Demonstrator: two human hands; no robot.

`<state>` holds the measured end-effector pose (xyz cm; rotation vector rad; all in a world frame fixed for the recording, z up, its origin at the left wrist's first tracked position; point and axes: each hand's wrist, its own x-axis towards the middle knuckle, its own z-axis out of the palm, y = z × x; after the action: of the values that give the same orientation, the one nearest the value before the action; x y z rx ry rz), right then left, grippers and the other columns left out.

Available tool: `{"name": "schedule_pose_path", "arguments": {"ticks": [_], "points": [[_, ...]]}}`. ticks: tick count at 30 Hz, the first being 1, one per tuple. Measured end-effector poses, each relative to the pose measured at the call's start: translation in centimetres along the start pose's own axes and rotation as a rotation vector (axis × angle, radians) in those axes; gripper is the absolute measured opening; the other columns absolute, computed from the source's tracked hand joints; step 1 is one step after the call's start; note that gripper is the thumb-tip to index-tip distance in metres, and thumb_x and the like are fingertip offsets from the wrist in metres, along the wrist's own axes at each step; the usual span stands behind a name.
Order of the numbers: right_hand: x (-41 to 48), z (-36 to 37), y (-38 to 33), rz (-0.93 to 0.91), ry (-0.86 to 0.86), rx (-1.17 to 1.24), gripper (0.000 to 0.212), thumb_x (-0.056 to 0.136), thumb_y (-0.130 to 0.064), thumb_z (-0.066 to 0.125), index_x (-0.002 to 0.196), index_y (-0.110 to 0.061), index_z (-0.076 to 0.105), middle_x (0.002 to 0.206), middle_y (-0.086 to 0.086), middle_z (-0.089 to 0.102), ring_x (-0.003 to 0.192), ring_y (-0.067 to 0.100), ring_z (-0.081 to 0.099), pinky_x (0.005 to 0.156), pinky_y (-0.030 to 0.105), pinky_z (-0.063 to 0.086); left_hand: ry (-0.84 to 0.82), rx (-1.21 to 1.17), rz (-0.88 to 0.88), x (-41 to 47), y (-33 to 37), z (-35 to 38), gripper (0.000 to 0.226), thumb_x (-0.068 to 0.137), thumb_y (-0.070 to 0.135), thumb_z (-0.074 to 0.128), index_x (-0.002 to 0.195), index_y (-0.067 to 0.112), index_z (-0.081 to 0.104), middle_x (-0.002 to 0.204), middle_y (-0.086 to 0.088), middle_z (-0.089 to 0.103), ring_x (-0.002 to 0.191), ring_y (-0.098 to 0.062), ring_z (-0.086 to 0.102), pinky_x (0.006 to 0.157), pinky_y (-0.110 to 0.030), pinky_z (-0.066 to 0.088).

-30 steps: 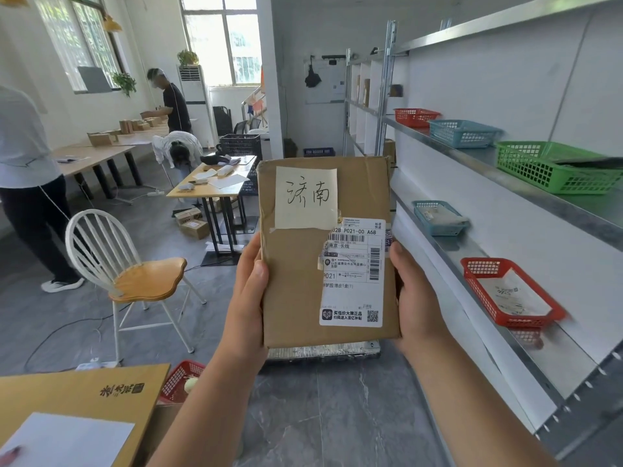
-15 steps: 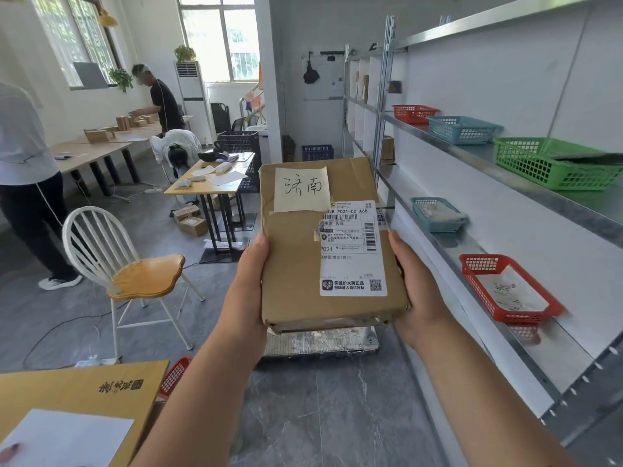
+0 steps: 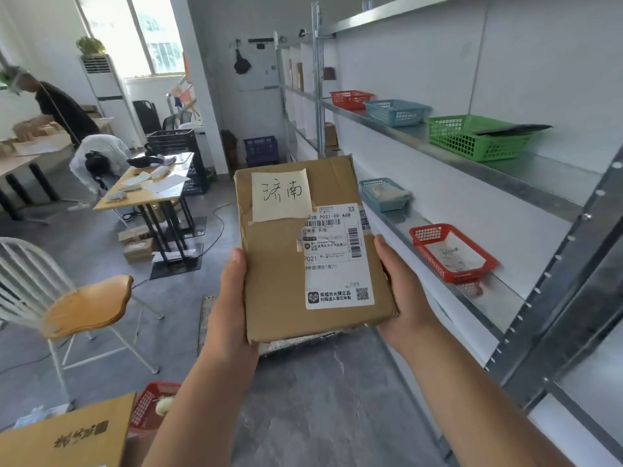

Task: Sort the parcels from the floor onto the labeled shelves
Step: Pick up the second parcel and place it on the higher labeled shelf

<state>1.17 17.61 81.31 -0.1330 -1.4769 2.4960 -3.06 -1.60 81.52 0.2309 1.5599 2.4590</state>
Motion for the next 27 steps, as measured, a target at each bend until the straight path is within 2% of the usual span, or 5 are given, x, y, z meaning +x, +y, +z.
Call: {"name": "schedule_pose_path", "arguments": {"ticks": [4, 8, 14, 18, 27], "points": [[-2.6, -1.8, -0.3, -0.072, 0.093, 0.018, 0.042, 0.093, -0.044, 0.048, 0.104, -0.027, 0.085, 0.113, 0.003, 0.083, 0.106, 0.018, 0.079, 0.079, 0.032, 0.064, -0.144, -0.039, -0.05, -0.1, -2.1, 1.2, 0.072, 0.096, 0.062, 0.037, 0.151, 0.02, 0.056, 0.139, -0.008, 0.072, 0.124, -0.027, 0.071, 0.087, -0.041, 0.064], [-5.5, -3.9, -1.2, -0.122, 0.2, 0.004, 0.044, 0.095, -0.046, 0.047, 0.118, -0.026, 0.078, 0.124, 0.006, 0.079, 0.116, 0.025, 0.075, 0.093, 0.042, 0.063, -0.254, -0.041, -0.111, -0.4, -4.1, 3.2, 0.073, 0.1, 0.064, 0.038, 0.155, 0.017, 0.05, 0.142, -0.01, 0.07, 0.127, -0.029, 0.069, 0.085, -0.038, 0.064], [-10.6, -7.5, -2.8, -0.15, 0.33, -0.05, 0.044, 0.093, -0.051, 0.047, 0.121, -0.031, 0.075, 0.126, 0.002, 0.079, 0.118, 0.023, 0.074, 0.094, 0.041, 0.063, -0.358, -0.038, -0.189, -3.3, -6.4, 7.1, 0.071, 0.099, 0.065, 0.042, 0.153, 0.02, 0.054, 0.142, -0.011, 0.07, 0.129, -0.036, 0.067, 0.101, -0.063, 0.055], [-15.1, -9.7, -3.6, -0.165, 0.373, -0.081, 0.053, 0.092, -0.054, 0.049, 0.134, -0.026, 0.065, 0.125, 0.0, 0.079, 0.116, 0.021, 0.075, 0.086, 0.037, 0.065, -0.395, 0.014, -0.197, -6.6, -6.8, 9.8, 0.071, 0.089, 0.063, 0.046, 0.143, 0.02, 0.063, 0.125, -0.005, 0.079, 0.117, -0.029, 0.074, 0.081, -0.043, 0.067], [-26.9, -14.5, -5.1, -0.292, 0.366, -0.045, 0.088, 0.071, -0.067, 0.082, 0.145, -0.026, 0.056, 0.138, 0.005, 0.072, 0.13, 0.028, 0.066, 0.103, 0.048, 0.058, -0.588, 0.037, -0.118, -15.7, -10.1, 14.5, 0.078, 0.098, 0.064, 0.052, 0.155, 0.011, 0.049, 0.147, -0.018, 0.064, 0.134, -0.038, 0.062, 0.104, -0.052, 0.056]]}}
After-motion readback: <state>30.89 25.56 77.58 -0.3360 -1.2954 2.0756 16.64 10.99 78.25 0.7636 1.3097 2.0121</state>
